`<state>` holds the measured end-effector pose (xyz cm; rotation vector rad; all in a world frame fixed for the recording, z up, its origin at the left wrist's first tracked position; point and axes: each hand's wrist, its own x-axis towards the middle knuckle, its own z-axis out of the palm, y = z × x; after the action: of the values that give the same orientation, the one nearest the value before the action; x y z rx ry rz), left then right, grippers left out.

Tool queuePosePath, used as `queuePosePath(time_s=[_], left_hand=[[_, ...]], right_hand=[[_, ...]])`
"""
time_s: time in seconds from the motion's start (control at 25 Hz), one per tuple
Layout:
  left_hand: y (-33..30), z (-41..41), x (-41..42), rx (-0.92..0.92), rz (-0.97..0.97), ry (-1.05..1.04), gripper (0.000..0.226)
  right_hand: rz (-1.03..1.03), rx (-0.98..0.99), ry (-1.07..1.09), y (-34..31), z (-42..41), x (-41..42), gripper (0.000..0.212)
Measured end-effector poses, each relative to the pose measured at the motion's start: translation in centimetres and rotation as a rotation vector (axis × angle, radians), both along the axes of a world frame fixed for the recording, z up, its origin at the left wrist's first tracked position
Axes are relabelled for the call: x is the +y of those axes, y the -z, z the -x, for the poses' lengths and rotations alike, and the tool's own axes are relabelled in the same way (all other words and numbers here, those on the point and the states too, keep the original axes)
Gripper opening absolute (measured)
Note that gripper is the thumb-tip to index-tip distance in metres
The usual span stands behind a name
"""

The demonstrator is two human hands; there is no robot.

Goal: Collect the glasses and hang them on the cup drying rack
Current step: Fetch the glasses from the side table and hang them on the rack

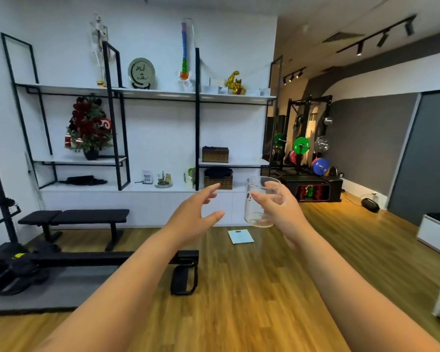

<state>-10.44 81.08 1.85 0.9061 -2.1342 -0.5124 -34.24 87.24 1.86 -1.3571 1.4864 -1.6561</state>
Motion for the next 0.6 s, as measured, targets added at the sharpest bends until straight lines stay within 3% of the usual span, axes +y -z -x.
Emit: queuePosePath(time_s=[0.2, 0.6], left_hand=[[-2.8, 7.5, -1.7, 0.038, 0.056, -0.002, 0.071], [-3.4, 17.5, -8.4, 0.049, 0.09, 0.008, 0.072]], right_hand=[[0.029, 0.006, 0.008, -3.0, 8.3, -1.2, 0.074], [0.034, 0.022, -0.042, -4.3, 16.9, -7.2, 0.094]])
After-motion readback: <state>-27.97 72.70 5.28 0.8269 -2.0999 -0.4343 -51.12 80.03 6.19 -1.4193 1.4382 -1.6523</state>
